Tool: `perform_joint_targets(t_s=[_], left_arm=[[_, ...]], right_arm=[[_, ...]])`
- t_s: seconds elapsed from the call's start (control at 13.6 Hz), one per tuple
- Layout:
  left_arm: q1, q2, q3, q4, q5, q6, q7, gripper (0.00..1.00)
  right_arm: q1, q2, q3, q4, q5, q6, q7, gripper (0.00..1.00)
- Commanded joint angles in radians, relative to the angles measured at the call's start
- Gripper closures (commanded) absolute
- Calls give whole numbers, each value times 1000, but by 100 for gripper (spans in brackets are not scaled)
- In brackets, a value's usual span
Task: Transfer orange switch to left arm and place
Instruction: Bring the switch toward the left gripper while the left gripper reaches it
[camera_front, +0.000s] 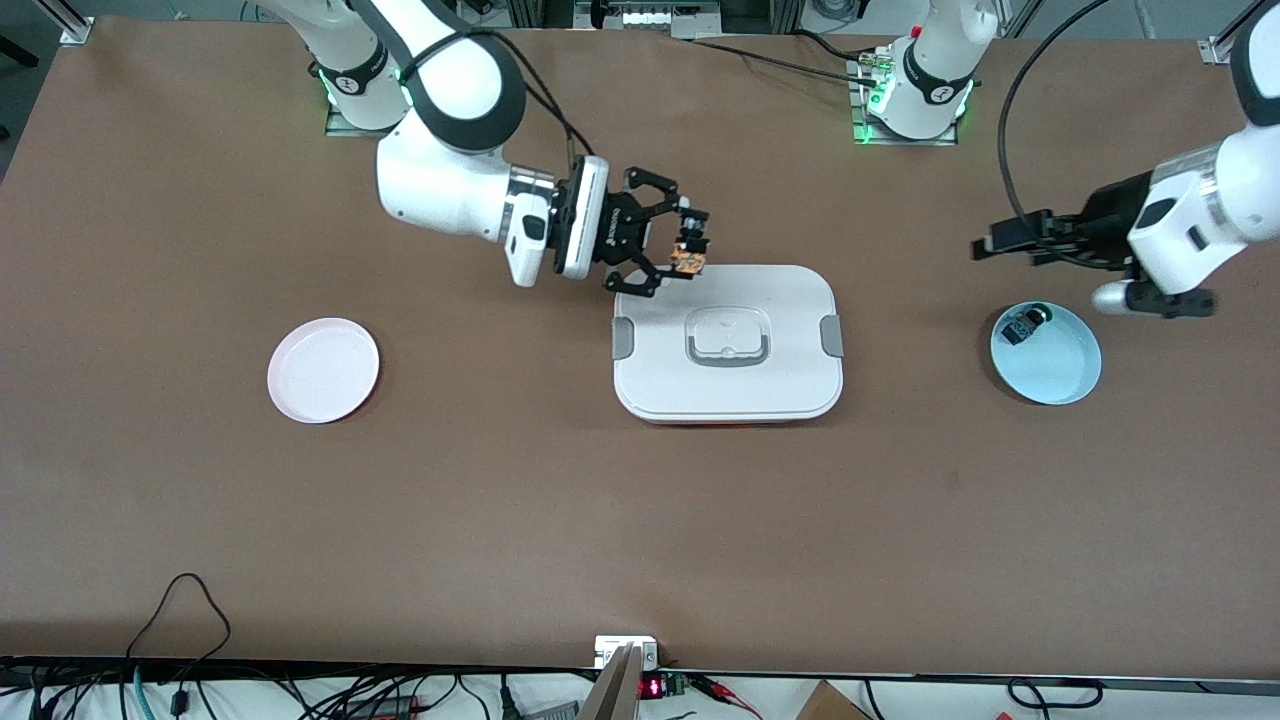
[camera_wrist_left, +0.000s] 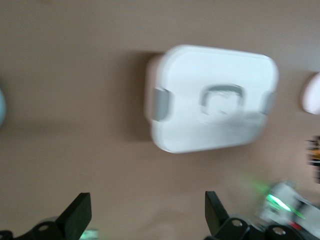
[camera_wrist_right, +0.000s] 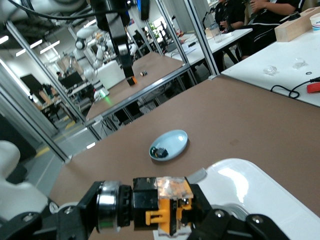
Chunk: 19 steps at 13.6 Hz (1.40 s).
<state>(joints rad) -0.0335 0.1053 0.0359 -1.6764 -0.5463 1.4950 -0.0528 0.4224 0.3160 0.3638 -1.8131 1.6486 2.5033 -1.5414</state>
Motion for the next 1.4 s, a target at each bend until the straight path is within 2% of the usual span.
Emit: perform_joint_targets(t_s=[0.0,0.15,0.29,0.37,0.44,0.66,0.81,1.1,1.32], left_arm=[[20,79,-1,6,-247,-38,30,0],[32,93,-1,-72,-463,-36,100,0],[41,93,1,-222,-735,-22,164,0],[40,91,-5,-296,-844,-1,183,0],[31,79,-13,-354,-903,37,198,0],[24,18,-105,-488,-1044,134,203,0],[24,17,-172,-499,-1142,195,202,0],[24,16,-249,-519,-1164,222,203,2],[21,17,-267,-529,-1195,222,203,7]], right_arm=[[45,8,-5,49,66,54,56,98],[65,20,-5,75,69,80,95,98],[79,21,-5,86,68,95,135,98],[79,21,-5,87,69,95,139,98],[79,21,-5,87,69,95,139,98],[90,21,-5,87,71,95,139,98],[95,23,-5,87,94,95,139,98],[95,23,-5,87,94,95,139,98],[95,23,-5,87,94,95,139,98]])
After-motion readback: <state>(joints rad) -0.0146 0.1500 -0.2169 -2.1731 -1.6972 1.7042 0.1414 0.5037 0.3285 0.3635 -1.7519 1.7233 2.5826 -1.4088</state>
